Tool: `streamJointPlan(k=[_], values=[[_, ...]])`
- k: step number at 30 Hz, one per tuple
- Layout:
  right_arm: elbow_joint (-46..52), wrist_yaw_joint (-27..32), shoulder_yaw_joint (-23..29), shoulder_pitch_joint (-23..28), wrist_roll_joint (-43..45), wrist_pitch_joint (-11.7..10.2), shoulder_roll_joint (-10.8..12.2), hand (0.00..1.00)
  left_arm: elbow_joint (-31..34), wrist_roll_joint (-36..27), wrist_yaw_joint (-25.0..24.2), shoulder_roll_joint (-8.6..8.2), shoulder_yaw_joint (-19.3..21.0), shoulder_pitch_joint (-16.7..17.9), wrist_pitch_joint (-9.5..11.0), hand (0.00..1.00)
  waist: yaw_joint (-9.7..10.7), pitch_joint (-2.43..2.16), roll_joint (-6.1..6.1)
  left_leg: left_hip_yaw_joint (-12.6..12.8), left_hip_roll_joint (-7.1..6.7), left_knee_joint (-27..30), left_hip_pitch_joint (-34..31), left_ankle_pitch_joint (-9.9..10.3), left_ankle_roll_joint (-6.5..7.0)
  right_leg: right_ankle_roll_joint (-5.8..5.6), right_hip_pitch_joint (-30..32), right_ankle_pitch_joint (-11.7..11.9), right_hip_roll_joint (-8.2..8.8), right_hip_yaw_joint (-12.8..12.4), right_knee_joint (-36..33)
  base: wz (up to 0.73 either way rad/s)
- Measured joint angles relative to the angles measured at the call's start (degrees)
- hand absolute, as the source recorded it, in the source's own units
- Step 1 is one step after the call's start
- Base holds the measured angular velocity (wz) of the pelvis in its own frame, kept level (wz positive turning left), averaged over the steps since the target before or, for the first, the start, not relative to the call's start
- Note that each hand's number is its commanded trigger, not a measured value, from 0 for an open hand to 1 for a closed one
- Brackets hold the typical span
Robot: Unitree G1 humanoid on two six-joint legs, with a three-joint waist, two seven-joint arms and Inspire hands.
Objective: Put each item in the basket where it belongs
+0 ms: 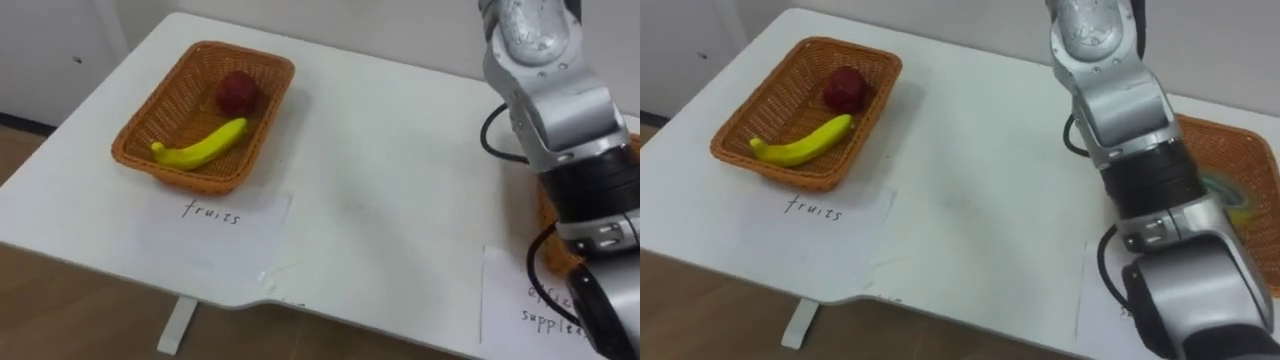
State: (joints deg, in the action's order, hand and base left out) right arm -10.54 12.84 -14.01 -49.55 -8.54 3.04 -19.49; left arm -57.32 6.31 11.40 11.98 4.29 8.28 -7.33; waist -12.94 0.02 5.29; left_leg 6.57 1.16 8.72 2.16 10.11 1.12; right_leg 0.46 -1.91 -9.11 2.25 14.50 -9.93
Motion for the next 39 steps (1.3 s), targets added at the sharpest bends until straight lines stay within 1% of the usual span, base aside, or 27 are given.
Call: streamJointPlan(k=[2,3,4,5,6,9,11,16,19,21,22,23,24,26,27,29,30,31,33,34,36,39], values=[[0.5,0.3,-0.3,0.0,0.2,0.0,-0.6,0.00,0.0,-0.1,0.7,-0.05,0.0,0.1,0.0,0.00,0.7,-0.05,0.09,1.2,0.22,-0.2,0.3,0.0,-0.03,0.08,0.0,0.1,-0.21,-0.6,0.0,-0.21],[0.5,0.4,-0.3,0.0,0.1,0.1,-0.8,0.00,0.0,-0.1,0.8,-0.05,0.0,0.1,0.1,0.00,1.0,-0.09,0.15,1.3,0.25,-0.3,0.5,0.0,-0.06,0.08,0.0,0.1,-0.27,-0.8,0.0,-0.15],[0.6,0.8,-0.3,0.0,0.0,0.2,-1.0,0.00,0.2,-0.7,1.0,-0.04,0.0,0.2,0.1,0.00,1.7,-0.19,0.32,1.5,0.29,-0.4,0.5,0.0,-0.06,0.09,0.1,0.1,-0.34,-1.1,0.0,-0.15],[0.7,1.4,-0.3,0.0,-0.3,0.2,-1.5,0.00,0.6,-1.2,1.1,-0.05,0.0,0.2,0.1,0.00,2.0,-0.32,0.52,2.3,0.42,-0.5,0.6,0.1,-0.10,0.15,0.4,0.1,-0.47,-1.8,0.0,-0.20],[0.9,1.5,-0.3,0.0,-0.4,0.2,-1.7,0.00,0.7,-1.2,1.1,-0.05,0.0,0.2,0.1,0.00,2.0,-0.36,0.60,2.6,0.50,-0.5,0.5,0.1,-0.17,0.25,0.6,0.2,-0.56,-2.0,0.0,-0.24],[3.3,1.6,-0.2,0.0,-0.4,0.8,-2.2,0.00,1.0,-1.1,1.3,-0.03,0.2,0.0,0.2,0.00,3.4,-0.35,0.74,2.9,0.51,-0.5,0.7,0.1,-0.21,0.25,0.7,0.4,-0.76,-3.1,0.1,-0.15],[4.2,1.6,-0.1,0.0,-0.3,0.8,-3.1,0.00,1.0,-1.1,1.4,-0.03,0.1,0.0,0.2,0.00,3.5,-0.33,0.76,3.3,0.40,-0.5,1.1,0.1,-0.21,0.23,0.5,0.5,-0.77,-3.6,0.1,-0.11],[6.3,2.5,2.4,0.0,0.0,0.8,-4.8,0.00,1.3,-1.0,1.4,-0.03,0.3,0.6,0.4,0.00,4.7,-0.35,0.98,3.6,0.61,-1.1,1.5,0.2,-0.33,0.22,0.3,0.5,-0.89,-3.5,0.1,-0.01],[6.7,3.1,5.3,0.3,-0.5,0.8,-6.5,0.00,1.2,-1.1,1.4,-0.24,2.2,1.4,0.4,0.00,5.2,-0.34,1.10,3.6,0.69,-1.0,1.8,0.2,-0.34,0.22,0.1,0.5,-0.93,-3.5,0.2,0.01],[8.4,4.3,8.1,2.3,-0.5,0.8,-8.4,0.00,1.2,-1.1,1.5,-0.27,3.9,2.2,0.4,0.00,5.8,-0.34,1.16,3.5,0.73,-1.1,1.9,0.2,-0.39,0.21,-0.1,0.5,-0.96,-3.5,0.3,0.00],[9.1,4.7,8.7,2.9,-0.4,0.8,-8.9,0.00,1.2,-1.1,1.5,-0.27,4.2,2.3,0.4,0.00,6.1,-0.34,1.21,3.5,0.74,-1.1,1.7,0.3,-0.40,0.21,0.0,0.5,-0.96,-3.5,0.3,0.00],[9.7,5.1,9.3,3.7,-0.3,0.7,-9.9,0.00,1.1,-1.2,1.7,-0.32,4.9,2.8,0.4,0.00,6.9,-0.31,1.17,3.4,0.74,-1.1,1.5,0.3,-0.40,0.21,0.0,0.5,-0.94,-3.3,0.3,0.00],[9.7,5.1,9.5,4.0,-0.4,0.7,-10.7,0.00,1.0,-1.2,1.8,-0.33,5.1,2.9,0.4,0.00,7.2,-0.31,1.16,3.4,0.74,-1.1,1.5,0.3,-0.40,0.21,0.0,0.5,-0.94,-3.3,0.3,0.00],[9.4,4.7,11.4,5.6,-0.7,0.7,-13.4,0.00,1.1,-1.7,2.2,-0.34,5.3,3.5,0.6,0.00,8.8,-0.32,1.18,2.7,0.71,-1.0,1.5,0.3,-0.43,0.21,0.0,0.5,-0.96,-3.1,0.2,0.06],[9.3,4.6,12.1,6.1,-0.7,0.7,-14.0,0.00,1.2,-1.7,2.2,-0.38,5.3,3.6,0.7,0.00,9.2,-0.32,1.18,2.6,0.71,-1.0,1.4,0.3,-0.43,0.21,0.0,0.5,-0.96,-3.0,0.2,0.06],[9.3,4.5,17.1,8.3,-0.9,0.7,-14.4,0.00,1.2,-1.7,1.8,-0.88,6.9,4.5,1.0,0.00,10.4,-0.36,1.27,2.5,0.77,-1.0,1.4,0.3,-0.46,0.20,-0.1,0.5,-0.99,-2.8,0.3,0.02],[9.3,4.6,18.2,9.0,-1.4,0.7,-14.6,0.00,1.2,-1.7,1.8,-0.90,7.1,4.7,1.2,0.00,10.9,-0.38,1.29,2.4,0.78,-1.0,1.4,0.3,-0.47,0.20,-0.1,0.5,-0.99,-2.7,0.3,0.04],[9.3,4.9,20.1,10.2,-2.6,0.7,-15.2,0.00,1.2,-1.7,1.6,-0.97,7.5,5.1,1.4,0.00,11.2,-0.38,1.30,2.3,0.79,-1.1,1.4,0.3,-0.47,0.20,-0.1,0.5,-1.03,-2.7,0.2,0.00],[9.3,5.9,22.5,13.5,-2.3,0.6,-17.5,0.00,1.2,-1.8,1.4,-1.00,8.7,5.3,1.6,0.00,11.8,-0.40,1.39,2.5,0.93,-1.1,1.4,0.4,-0.63,0.20,0.0,0.5,-1.22,-2.7,0.3,-0.04],[9.3,6.2,23.1,14.7,-2.2,0.5,-18.0,0.00,1.2,-1.9,1.5,-0.98,9.1,5.3,1.8,0.00,11.9,-0.44,1.46,2.5,0.99,-1.1,1.4,0.4,-0.68,0.20,0.0,0.5,-1.27,-2.7,0.3,0.00],[9.3,7.4,25.2,18.9,-1.9,0.5,-18.2,0.00,1.2,-2.3,1.5,-0.90,9.2,6.0,2.8,0.00,12.5,-0.55,1.63,2.5,1.05,-1.0,1.5,0.5,-0.82,0.20,-0.1,0.5,-1.41,-2.6,0.3,0.00],[9.3,8.6,26.5,22.5,-1.9,0.6,-18.2,0.00,0.9,-2.3,1.5,-0.95,9.2,6.4,3.2,0.00,12.9,-0.54,1.73,2.6,1.03,-1.0,1.7,0.5,-0.82,0.21,0.0,0.5,-1.45,-2.9,0.2,-0.02]])
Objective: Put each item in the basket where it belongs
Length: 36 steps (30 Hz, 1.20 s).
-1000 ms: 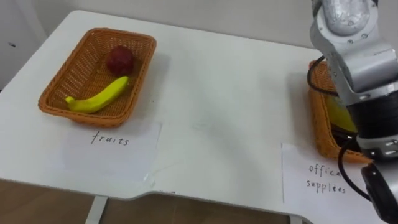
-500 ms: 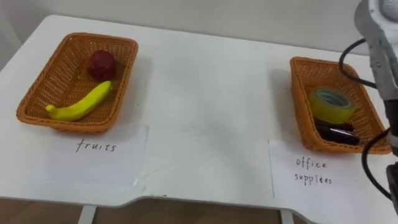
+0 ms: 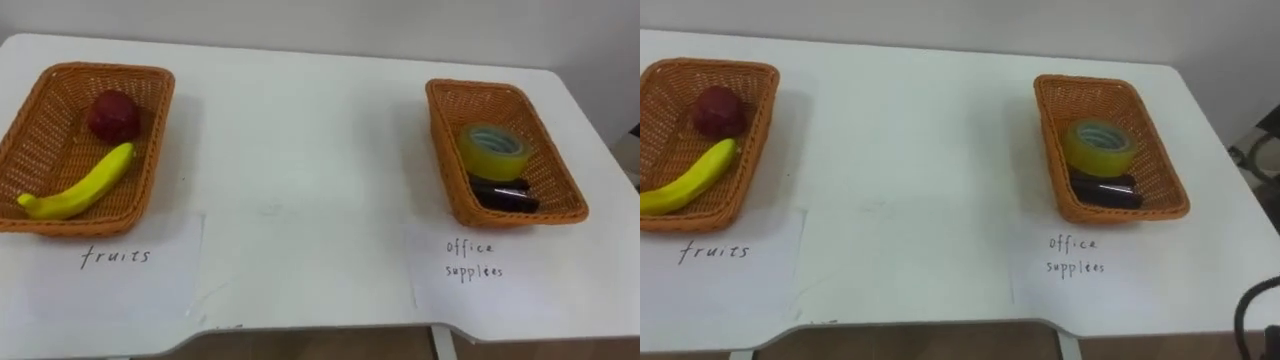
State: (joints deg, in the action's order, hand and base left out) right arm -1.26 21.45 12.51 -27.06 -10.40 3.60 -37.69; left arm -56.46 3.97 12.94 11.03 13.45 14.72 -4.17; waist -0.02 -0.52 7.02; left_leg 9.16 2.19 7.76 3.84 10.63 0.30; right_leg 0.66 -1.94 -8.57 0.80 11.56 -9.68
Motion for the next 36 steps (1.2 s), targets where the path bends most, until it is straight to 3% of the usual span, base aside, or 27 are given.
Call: streamJointPlan(k=[5,8,12,15,20,22,24,25,27,30,36], values=[[-0.1,4.3,3.6,4.5,-0.1,-1.2,0.0,0.00,-0.3,-0.1,0.8,-0.16,-0.1,1.3,1.8,0.00,1.2,0.22,0.32,0.2,0.07,0.0,0.6,0.0,0.00,0.00,-0.5,0.0,0.00,-0.4,0.0,-0.02],[-0.4,6.6,6.5,7.9,-0.5,-1.6,0.0,0.00,-0.4,0.0,1.9,-0.30,-0.1,1.9,1.8,0.00,1.5,0.50,0.55,0.2,0.10,0.0,0.8,0.2,-0.09,0.00,-1.0,0.0,0.05,-0.2,0.1,0.00],[-2.1,10.0,9.6,13.5,-5.3,-4.2,0.2,0.00,-0.4,0.0,2.2,-0.30,-0.1,2.4,2.0,0.00,1.4,0.73,0.35,0.2,0.09,0.0,0.7,0.4,-0.04,0.00,-1.0,0.0,0.06,-0.2,0.2,-0.01],[-4.6,11.2,11.1,17.3,-8.4,-5.0,1.1,0.00,-0.4,0.0,2.8,-0.30,0.1,2.5,2.0,0.00,1.4,0.51,0.59,0.2,0.07,0.1,0.7,0.3,-0.04,0.00,-1.1,0.0,0.05,-0.3,0.5,0.00],[-10.7,14.9,14.1,20.3,-16.3,-5.2,4.4,0.00,0.8,-0.4,3.4,-0.39,0.0,3.3,2.0,0.00,2.0,0.27,-0.91,0.1,0.00,0.0,0.9,0.3,-0.03,0.03,-1.5,0.0,0.02,-0.4,0.9,0.00],[-11.4,15.5,14.1,20.7,-18.2,-5.4,5.1,0.00,1.4,-2.3,4.0,-0.67,-0.1,3.2,2.1,0.00,2.6,0.47,-1.57,0.2,-0.02,0.0,0.8,0.3,-0.03,0.03,-1.5,0.0,0.05,-0.3,0.9,0.00],[-12.1,16.8,14.3,21.9,-21.4,-6.1,6.6,0.00,1.5,-3.9,4.4,-1.18,-0.1,3.2,2.5,0.00,2.8,0.27,-2.41,0.2,0.01,-0.1,0.9,0.3,-0.04,0.01,-1.5,0.0,0.02,-0.3,1.0,0.00],[-12.3,17.3,14.6,21.9,-22.2,-6.2,7.3,0.00,1.5,-4.5,4.4,-1.33,-0.1,3.2,2.5,0.00,2.7,0.39,-2.28,0.2,0.01,-0.1,0.9,0.3,-0.04,0.01,-1.5,0.0,0.03,-0.3,1.0,0.00],[-14.4,19.3,16.1,23.5,-25.4,-7.6,10.5,0.00,1.6,-7.4,4.4,-1.69,-0.2,3.0,3.0,0.00,2.8,0.44,-2.60,0.2,-0.01,-0.1,0.8,0.4,-0.05,0.01,-1.5,0.0,-0.01,-0.2,1.1,0.00],[-15.1,21.1,16.2,27.0,-28.6,-7.8,13.1,0.00,1.5,-8.6,4.4,-2.20,-0.2,3.3,3.1,0.00,2.7,0.51,-2.86,0.2,-0.38,-0.1,0.8,0.4,-0.05,-0.04,-1.5,-0.1,-0.01,-0.4,1.1,0.00],[-25.9,22.3,16.3,31.7,-37.3,-9.1,19.5,0.00,2.5,-11.3,4.4,-2.75,-0.4,3.7,3.9,0.00,3.1,0.78,-3.83,-0.1,-0.86,-0.1,0.7,0.4,0.03,-0.18,-1.6,-0.4,0.29,-0.4,1.1,0.02]])
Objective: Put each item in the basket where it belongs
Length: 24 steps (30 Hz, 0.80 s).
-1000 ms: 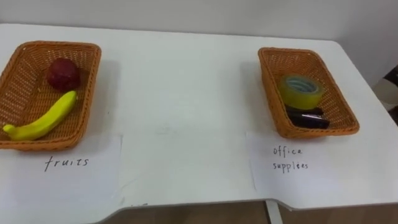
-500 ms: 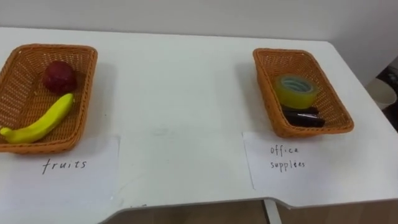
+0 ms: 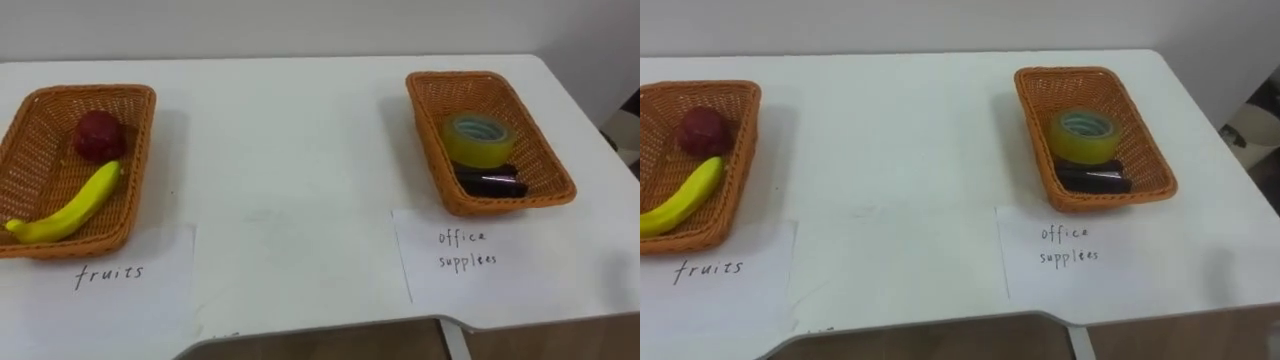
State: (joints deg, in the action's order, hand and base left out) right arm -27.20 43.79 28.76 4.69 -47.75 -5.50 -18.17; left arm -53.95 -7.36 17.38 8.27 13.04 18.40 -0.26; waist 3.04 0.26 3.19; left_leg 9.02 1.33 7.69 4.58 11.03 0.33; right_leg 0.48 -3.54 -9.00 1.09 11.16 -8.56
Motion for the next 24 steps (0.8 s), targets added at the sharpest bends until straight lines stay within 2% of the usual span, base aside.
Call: streamJointPlan(k=[5,11,15,21,24], values=[[-4.4,1.8,-0.2,3.1,-1.4,-1.0,4.1,0.00,0.1,0.0,-0.4,-0.38,0.1,-0.1,1.0,0.00,-0.1,-0.63,-1.70,0.2,-0.07,-0.2,0.0,0.0,0.03,-0.07,0.2,-0.3,0.16,0.0,-0.2,0.00],[-14.3,1.3,-1.6,5.1,-1.1,-3.2,7.5,0.00,-0.4,0.1,-0.7,-1.73,0.1,0.1,2.6,0.00,-0.4,-0.41,-1.23,-0.3,-0.28,0.0,0.7,0.0,0.02,-0.16,-0.3,-1.0,0.36,0.1,-0.1,0.06],[-20.5,-0.6,-5.2,5.7,-0.9,-3.3,9.4,0.00,-2.4,0.0,-0.9,-2.07,-1.3,0.2,3.4,0.00,-0.4,-0.30,-1.52,-0.4,-0.32,-0.1,1.0,0.1,0.00,-0.23,-0.2,-1.4,0.56,-0.2,-0.1,0.00],[-26.4,-5.1,-7.5,5.6,0.9,-3.4,9.7,0.00,-2.2,0.0,-3.4,-2.19,-1.3,0.4,4.7,0.00,-0.4,-0.30,-2.34,-0.4,-0.30,-0.2,1.1,0.3,0.03,-0.25,-0.3,-1.4,0.42,-0.1,-0.3,0.00],[-27.8,-9.6,-11.0,6.2,1.3,-3.4,9.7,0.00,-2.2,0.0,-4.9,-2.32,-1.4,0.4,5.2,0.00,-0.7,-0.31,-2.40,-0.3,-0.27,-0.1,1.3,0.3,0.02,-0.24,-0.5,-1.4,0.45,-0.1,-0.3,-0.01]])
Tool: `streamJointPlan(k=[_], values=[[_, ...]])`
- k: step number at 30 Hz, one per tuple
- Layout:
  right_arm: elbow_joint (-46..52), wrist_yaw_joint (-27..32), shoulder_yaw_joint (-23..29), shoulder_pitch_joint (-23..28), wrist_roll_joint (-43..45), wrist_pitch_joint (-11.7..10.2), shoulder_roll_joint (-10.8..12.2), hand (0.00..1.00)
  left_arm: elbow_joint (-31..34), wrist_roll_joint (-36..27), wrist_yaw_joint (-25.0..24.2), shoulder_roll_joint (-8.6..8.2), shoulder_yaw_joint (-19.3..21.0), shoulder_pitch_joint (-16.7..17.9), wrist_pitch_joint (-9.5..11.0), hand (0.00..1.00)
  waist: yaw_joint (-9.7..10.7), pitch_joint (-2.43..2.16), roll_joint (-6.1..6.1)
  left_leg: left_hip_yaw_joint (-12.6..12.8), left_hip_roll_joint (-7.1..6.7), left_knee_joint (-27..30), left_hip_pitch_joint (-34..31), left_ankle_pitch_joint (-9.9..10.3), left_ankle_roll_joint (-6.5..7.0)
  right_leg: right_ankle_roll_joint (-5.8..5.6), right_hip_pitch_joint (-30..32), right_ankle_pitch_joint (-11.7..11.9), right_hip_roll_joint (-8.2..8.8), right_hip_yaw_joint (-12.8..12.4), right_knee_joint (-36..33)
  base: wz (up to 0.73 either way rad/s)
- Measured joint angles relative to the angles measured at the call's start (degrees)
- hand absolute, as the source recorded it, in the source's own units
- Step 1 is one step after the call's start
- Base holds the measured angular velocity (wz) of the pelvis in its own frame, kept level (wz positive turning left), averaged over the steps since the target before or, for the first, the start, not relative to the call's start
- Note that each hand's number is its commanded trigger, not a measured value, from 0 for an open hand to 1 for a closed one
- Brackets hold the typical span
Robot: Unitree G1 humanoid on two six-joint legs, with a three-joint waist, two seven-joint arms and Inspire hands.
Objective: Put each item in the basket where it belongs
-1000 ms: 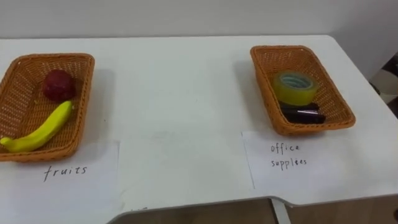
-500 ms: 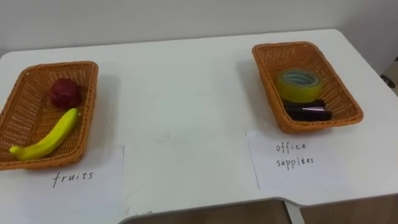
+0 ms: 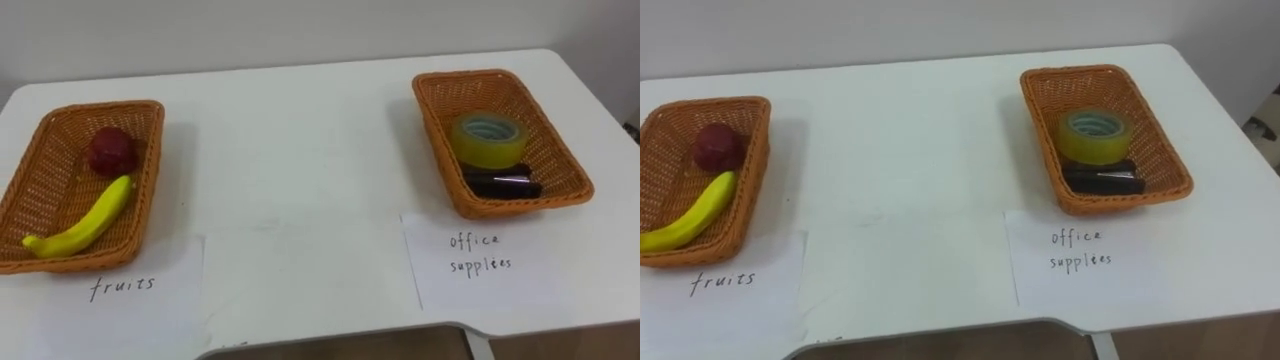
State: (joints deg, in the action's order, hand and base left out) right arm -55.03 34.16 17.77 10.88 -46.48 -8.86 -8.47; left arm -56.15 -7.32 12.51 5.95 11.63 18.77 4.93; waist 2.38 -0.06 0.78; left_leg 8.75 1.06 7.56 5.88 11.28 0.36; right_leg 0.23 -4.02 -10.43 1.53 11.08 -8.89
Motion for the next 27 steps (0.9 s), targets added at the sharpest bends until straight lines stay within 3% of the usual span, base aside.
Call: streamJointPlan(k=[3,6,11,17,23,27], values=[[-5.4,-7.3,-2.2,-0.8,0.9,0.2,0.2,0.00,-0.3,0.0,-1.6,-0.55,0.0,-0.2,0.3,0.00,-0.2,0.16,-0.18,0.0,-0.06,0.2,-0.2,0.0,-0.01,-0.01,-0.4,0.0,0.01,0.3,0.3,0.03],[-10.7,-16.9,-9.2,-1.0,7.3,2.0,0.3,0.00,-1.2,0.3,-3.1,-0.36,-1.1,-0.6,0.3,0.00,-1.3,0.00,0.08,-0.2,-0.07,0.2,0.0,0.0,-0.01,0.00,-0.4,0.0,0.32,0.3,0.3,0.00],[-11.9,-25.2,-17.6,-1.3,17.0,3.9,0.5,0.00,-1.3,0.8,-3.1,-0.38,-4.0,-1.2,0.3,0.00,-2.8,0.36,-0.11,-0.3,-0.08,0.2,0.4,0.0,-0.02,-0.03,-0.7,-0.1,0.38,0.2,0.4,0.00],[-11.8,-31.8,-23.5,-3.5,24.4,4.1,0.6,0.00,-1.3,1.8,-3.0,-0.57,-6.9,-3.5,0.3,0.00,-4.4,0.36,0.10,-1.0,-0.07,0.2,-0.4,0.2,0.02,-0.02,-0.2,-0.1,-0.11,0.3,0.2,0.03],[-11.8,-35.7,-27.5,-4.1,24.3,4.2,1.0,0.00,-1.3,1.7,-2.5,-0.54,-8.6,-3.5,0.4,0.00,-4.5,0.21,0.50,-1.4,-0.23,0.2,-0.2,0.2,0.02,-0.04,-0.8,-0.1,-0.02,0.7,0.4,0.03],[-11.8,-37.1,-27.9,-4.0,24.3,5.1,1.1,0.00,-1.2,1.8,-2.4,-0.52,-8.6,-3.6,0.3,0.00,-4.3,0.37,0.70,-1.4,-0.37,0.2,-0.3,0.2,0.02,-0.12,-0.9,-0.1,0.17,1.1,0.5,0.00]])
